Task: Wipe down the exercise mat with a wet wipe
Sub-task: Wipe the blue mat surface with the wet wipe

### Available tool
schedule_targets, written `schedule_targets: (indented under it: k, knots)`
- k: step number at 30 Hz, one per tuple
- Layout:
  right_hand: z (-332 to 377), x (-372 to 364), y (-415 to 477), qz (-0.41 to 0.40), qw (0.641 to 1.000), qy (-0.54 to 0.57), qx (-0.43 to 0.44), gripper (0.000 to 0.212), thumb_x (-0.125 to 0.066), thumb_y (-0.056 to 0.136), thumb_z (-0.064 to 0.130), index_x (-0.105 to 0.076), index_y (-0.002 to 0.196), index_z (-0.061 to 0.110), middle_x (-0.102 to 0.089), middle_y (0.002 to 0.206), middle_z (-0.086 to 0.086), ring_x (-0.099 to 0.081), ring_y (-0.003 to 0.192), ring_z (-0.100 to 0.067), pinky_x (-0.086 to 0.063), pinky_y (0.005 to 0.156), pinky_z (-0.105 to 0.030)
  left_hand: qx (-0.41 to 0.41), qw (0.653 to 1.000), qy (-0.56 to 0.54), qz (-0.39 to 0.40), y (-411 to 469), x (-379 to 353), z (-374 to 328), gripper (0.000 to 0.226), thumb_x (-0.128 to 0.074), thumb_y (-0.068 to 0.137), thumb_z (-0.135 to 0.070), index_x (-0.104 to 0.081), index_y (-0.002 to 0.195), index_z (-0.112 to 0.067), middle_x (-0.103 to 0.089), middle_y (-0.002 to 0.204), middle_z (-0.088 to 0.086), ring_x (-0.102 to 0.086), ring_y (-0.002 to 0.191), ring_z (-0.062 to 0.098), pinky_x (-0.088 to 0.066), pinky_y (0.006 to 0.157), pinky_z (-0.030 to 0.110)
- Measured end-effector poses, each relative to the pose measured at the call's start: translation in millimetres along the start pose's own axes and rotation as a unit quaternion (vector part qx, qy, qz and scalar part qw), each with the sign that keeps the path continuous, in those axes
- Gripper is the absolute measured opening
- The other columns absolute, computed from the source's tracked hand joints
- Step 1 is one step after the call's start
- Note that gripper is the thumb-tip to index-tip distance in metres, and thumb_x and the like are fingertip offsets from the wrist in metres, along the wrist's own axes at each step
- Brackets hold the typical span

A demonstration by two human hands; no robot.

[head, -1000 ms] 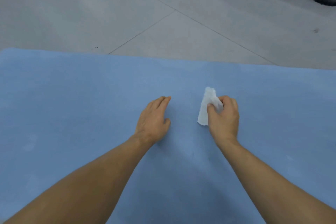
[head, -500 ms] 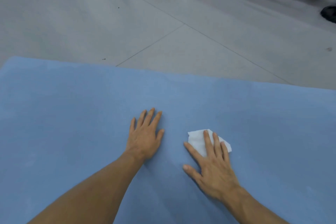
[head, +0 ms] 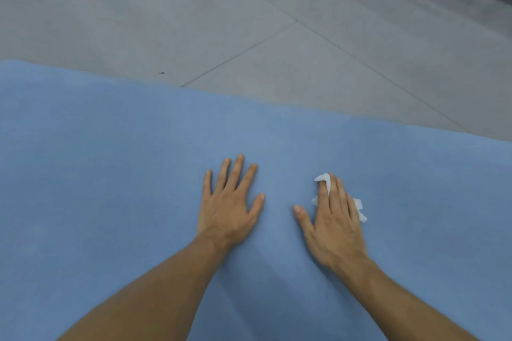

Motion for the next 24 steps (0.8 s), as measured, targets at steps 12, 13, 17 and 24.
schedule_targets:
  k: [12, 13, 17, 24]
  knots:
    - [18.2, -1.2, 46.2, 0.057, 0.980, -0.081, 0.173, 0.079, -0.014, 0.100, 0.061, -0.013, 0.164, 0.015, -0.007, 0.172, -0.002, -0.001, 0.159, -0.014, -0.003, 0.128, -0.035, 0.027, 1.000, 0.008, -0.005, 2.0, 1.0, 2.2, 0.071, -0.020, 0.096, -0.069, -0.008, 0.162, -0.045, 0.008, 0.173, -0.003, 0.011, 0.158, 0.022, 0.005, 0.125, 0.057]
    - [9.2, 3.7, 52.7, 0.050, 0.982, -0.083, 0.161, 0.078, -0.016, 0.100, 0.060, -0.014, 0.164, 0.015, -0.010, 0.172, -0.003, -0.004, 0.159, -0.016, -0.007, 0.128, -0.037, 0.030, 0.999, 0.012, -0.004, 2.4, 0.6, 2.5, 0.072, -0.019, 0.095, -0.070, -0.008, 0.162, -0.045, 0.008, 0.173, -0.004, 0.012, 0.158, 0.023, 0.005, 0.124, 0.058]
    - [-34.1, 29.3, 95.3, -0.019, 0.999, -0.034, -0.002, 0.068, -0.028, 0.107, 0.048, -0.023, 0.160, 0.006, -0.020, 0.169, -0.014, -0.016, 0.157, -0.028, -0.016, 0.126, -0.046, 0.029, 0.999, 0.025, 0.001, 2.3, -1.0, 1.7, 0.072, -0.017, 0.095, -0.071, -0.005, 0.162, -0.046, 0.008, 0.173, -0.003, 0.011, 0.158, 0.024, 0.004, 0.124, 0.060]
    - [6.3, 20.6, 137.2, 0.015, 1.000, 0.002, -0.009, 0.073, -0.035, 0.107, 0.048, -0.012, 0.162, 0.007, -0.005, 0.172, -0.013, -0.002, 0.159, -0.027, -0.004, 0.128, -0.040, 0.024, 0.999, 0.026, -0.015, 2.4, -0.2, 2.0, 0.072, -0.024, 0.096, -0.070, -0.014, 0.162, -0.043, 0.000, 0.173, -0.001, 0.003, 0.159, 0.025, -0.001, 0.124, 0.061]
Point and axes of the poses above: each hand's wrist, its own y-axis towards the middle knuckle, its own x-axis out of the back of the hand, z = x × y, the point moved 8 cm from there along y, towards the middle knuckle
